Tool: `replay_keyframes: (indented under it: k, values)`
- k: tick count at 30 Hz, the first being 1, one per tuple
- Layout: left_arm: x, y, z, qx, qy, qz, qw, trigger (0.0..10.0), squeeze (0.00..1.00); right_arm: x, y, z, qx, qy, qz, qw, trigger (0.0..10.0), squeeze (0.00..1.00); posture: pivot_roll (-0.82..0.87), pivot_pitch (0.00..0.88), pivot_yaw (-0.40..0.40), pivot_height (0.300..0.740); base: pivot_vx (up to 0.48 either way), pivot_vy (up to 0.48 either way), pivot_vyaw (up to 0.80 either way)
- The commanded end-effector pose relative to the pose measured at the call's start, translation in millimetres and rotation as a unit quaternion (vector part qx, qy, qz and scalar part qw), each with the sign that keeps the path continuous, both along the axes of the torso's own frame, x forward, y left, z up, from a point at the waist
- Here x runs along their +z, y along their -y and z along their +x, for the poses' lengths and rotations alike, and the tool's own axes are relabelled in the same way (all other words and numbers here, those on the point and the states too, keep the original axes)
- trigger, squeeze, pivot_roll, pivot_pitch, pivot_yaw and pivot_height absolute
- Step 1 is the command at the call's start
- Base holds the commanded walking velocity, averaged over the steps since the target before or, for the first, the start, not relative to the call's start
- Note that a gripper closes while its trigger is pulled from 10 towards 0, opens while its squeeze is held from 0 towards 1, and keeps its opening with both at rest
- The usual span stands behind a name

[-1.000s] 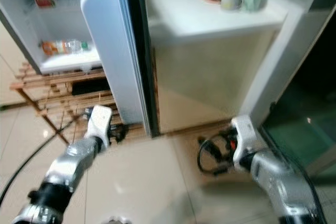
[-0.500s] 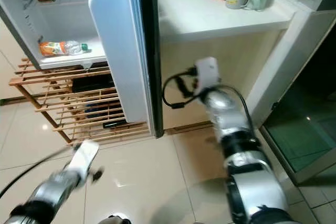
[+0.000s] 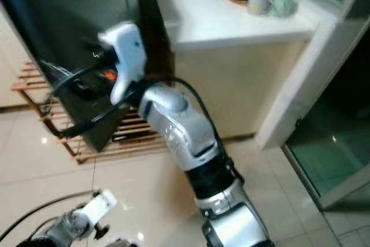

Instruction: Restocking fridge

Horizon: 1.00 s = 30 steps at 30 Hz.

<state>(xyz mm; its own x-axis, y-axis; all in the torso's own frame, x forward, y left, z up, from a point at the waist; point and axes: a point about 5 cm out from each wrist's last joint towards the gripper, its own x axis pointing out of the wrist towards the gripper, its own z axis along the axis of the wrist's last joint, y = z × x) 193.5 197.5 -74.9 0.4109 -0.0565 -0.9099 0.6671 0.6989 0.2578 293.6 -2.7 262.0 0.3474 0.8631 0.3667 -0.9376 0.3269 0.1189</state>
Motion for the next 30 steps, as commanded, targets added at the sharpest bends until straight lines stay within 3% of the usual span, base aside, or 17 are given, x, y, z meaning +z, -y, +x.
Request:
replay_keyframes:
  k: [1,3,4,6,7,11,12,13,14,15,17,19,21,24,28,30]
  values:
    - [0.0,3.7,1.5,-0.005,0.003,-0.004,1.0,10.0,0.0,-13.5,16.2,6.2,-0.016,-0.04,-0.003,0.999,10.0,0.11,-0.03,0.0,0.0,0.74,0.0,0.0,0.0]
    - [3.3,9.8,9.2,0.003,0.022,-0.017,1.0,10.0,0.0,-19.8,22.2,7.8,-0.038,-0.068,0.001,0.997,10.0,0.11,-0.03,0.0,-0.001,0.74,0.0,0.0,0.0]
    - [11.5,16.7,24.2,0.017,0.059,-0.036,0.997,10.0,0.0,-26.8,27.3,7.1,-0.052,-0.085,0.001,0.995,10.0,0.11,-0.03,0.0,-0.002,0.74,0.0,0.0,0.0]
    - [20.4,22.8,38.3,0.027,0.093,-0.058,0.994,10.0,0.0,-34.4,30.6,7.5,-0.067,-0.091,-0.011,0.994,10.0,0.11,-0.03,0.0,0.001,0.74,0.0,0.0,0.0]
    - [34.0,32.7,56.9,0.048,0.136,-0.1,0.984,10.0,0.0,-41.4,34.1,7.8,-0.078,-0.097,-0.017,0.992,10.0,0.11,-0.03,0.0,0.002,0.74,0.0,0.0,0.0]
    - [61.4,36.4,85.8,0.068,0.199,-0.167,0.963,10.0,0.0,-47.7,42.1,11.5,-0.098,-0.114,-0.022,0.988,10.0,0.11,-0.04,0.0,0.007,0.74,0.0,0.0,0.0]
    - [61.4,36.4,85.8,0.068,0.199,-0.167,0.963,10.0,0.0,-47.7,42.1,11.5,-0.098,-0.114,-0.022,0.988,10.0,0.11,-0.04,0.0,0.007,0.74,0.0,0.0,0.0]
    - [72.2,39.2,95.5,0.076,0.222,-0.191,0.953,10.0,0.0,-51.3,45.7,14.2,-0.112,-0.121,-0.026,0.986,10.0,0.11,-0.04,0.0,0.006,0.74,0.0,0.0,0.0]
    - [104.8,49.9,117.4,0.095,0.283,-0.241,0.924,10.0,0.0,-57.4,52.2,18.0,-0.131,-0.136,-0.029,0.982,10.0,0.11,-0.04,0.0,0.003,0.74,0.0,0.0,0.0]
    - [104.8,49.9,117.4,0.095,0.283,-0.241,0.924,10.0,0.0,-57.4,52.2,18.0,-0.131,-0.136,-0.029,0.982,10.0,0.11,-0.04,0.0,0.003,0.74,0.0,0.0,0.0]
    - [131.8,57.4,130.8,0.113,0.325,-0.285,0.895,10.0,0.0,-64.5,58.7,21.6,-0.16,-0.147,-0.04,0.975,10.0,0.12,-0.04,0.0,0.0,0.74,0.0,0.0,0.0]
    - [162.9,62.5,142.7,0.131,0.382,-0.332,0.852,10.0,0.0,-74.9,65.7,23.2,-0.181,-0.162,-0.053,0.969,10.0,0.11,-0.03,0.0,-0.004,0.74,0.0,0.0,0.0]
    - [183.4,63.2,148.2,0.144,0.418,-0.364,0.82,10.0,0.0,-83.1,69.6,22.8,-0.189,-0.172,-0.062,0.965,10.0,0.11,-0.03,0.0,-0.01,0.74,0.0,0.0,0.0]
    - [199.8,59.7,150.4,0.145,0.454,-0.379,0.793,10.0,0.0,-89.5,71.9,21.7,-0.196,-0.18,-0.069,0.961,10.0,0.12,-0.03,0.0,-0.009,0.74,0.0,0.255,0.0]
    - [214.6,56.7,151.1,0.125,0.49,-0.363,0.783,10.0,0.0,-97.7,76.5,20.0,-0.211,-0.181,-0.083,0.957,10.0,0.12,-0.03,0.0,-0.008,0.74,0.0,0.469,0.0]
    - [224.9,56.0,151.5,0.123,0.505,-0.356,0.777,10.0,0.0,-112.3,85.3,19.5,-0.24,-0.188,-0.106,0.947,10.0,0.11,-0.03,0.0,-0.007,0.74,0.0,0.469,0.0]
